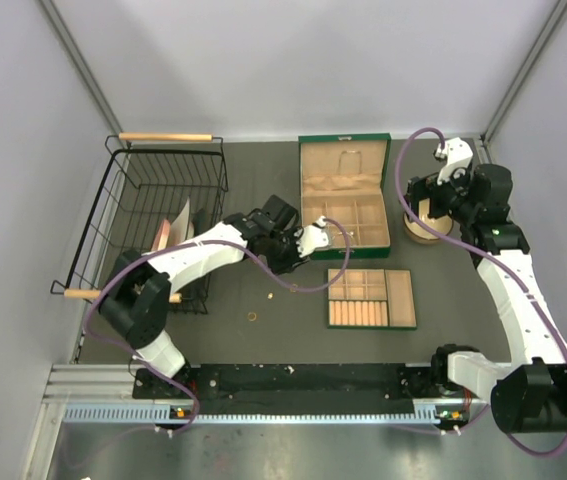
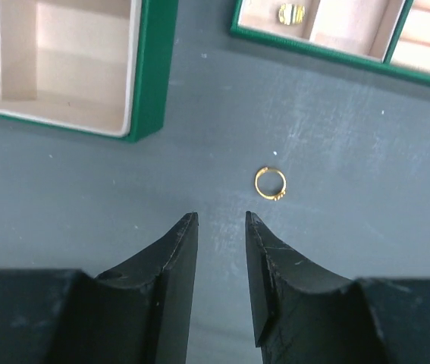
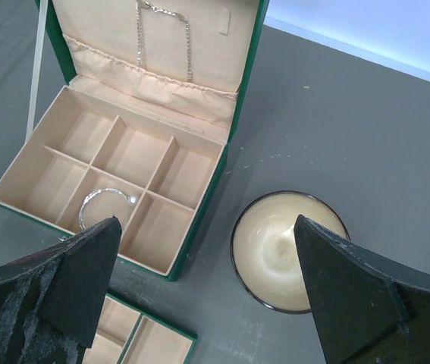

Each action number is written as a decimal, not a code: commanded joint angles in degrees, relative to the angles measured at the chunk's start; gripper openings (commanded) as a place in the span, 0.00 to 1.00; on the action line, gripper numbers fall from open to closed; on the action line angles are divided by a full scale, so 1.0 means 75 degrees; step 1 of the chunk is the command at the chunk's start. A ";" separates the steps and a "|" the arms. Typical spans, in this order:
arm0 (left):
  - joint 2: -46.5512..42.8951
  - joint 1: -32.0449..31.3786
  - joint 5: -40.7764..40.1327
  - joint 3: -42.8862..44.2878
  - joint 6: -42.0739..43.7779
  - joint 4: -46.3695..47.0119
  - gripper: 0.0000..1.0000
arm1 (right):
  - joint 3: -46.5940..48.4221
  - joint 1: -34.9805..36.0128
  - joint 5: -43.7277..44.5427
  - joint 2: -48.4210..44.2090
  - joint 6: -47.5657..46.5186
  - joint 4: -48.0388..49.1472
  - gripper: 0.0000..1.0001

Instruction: Organize the mixed jewelry

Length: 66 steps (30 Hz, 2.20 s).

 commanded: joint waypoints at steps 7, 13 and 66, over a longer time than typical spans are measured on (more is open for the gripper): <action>-0.0338 0.0305 0.0312 -0.0709 -0.0100 -0.0041 0.40 | -0.0023 -0.0007 -0.0194 0.0060 -0.0085 0.0145 0.99; -0.0514 0.0528 0.0148 -0.0955 -0.0721 -0.0346 0.40 | -0.0023 -0.0019 -0.0230 0.0106 -0.0085 0.0157 0.99; 0.0833 0.0142 -0.0966 -0.1167 -0.2785 -0.0205 0.12 | -0.0035 -0.0007 -0.0054 0.0224 -0.0155 0.0157 0.99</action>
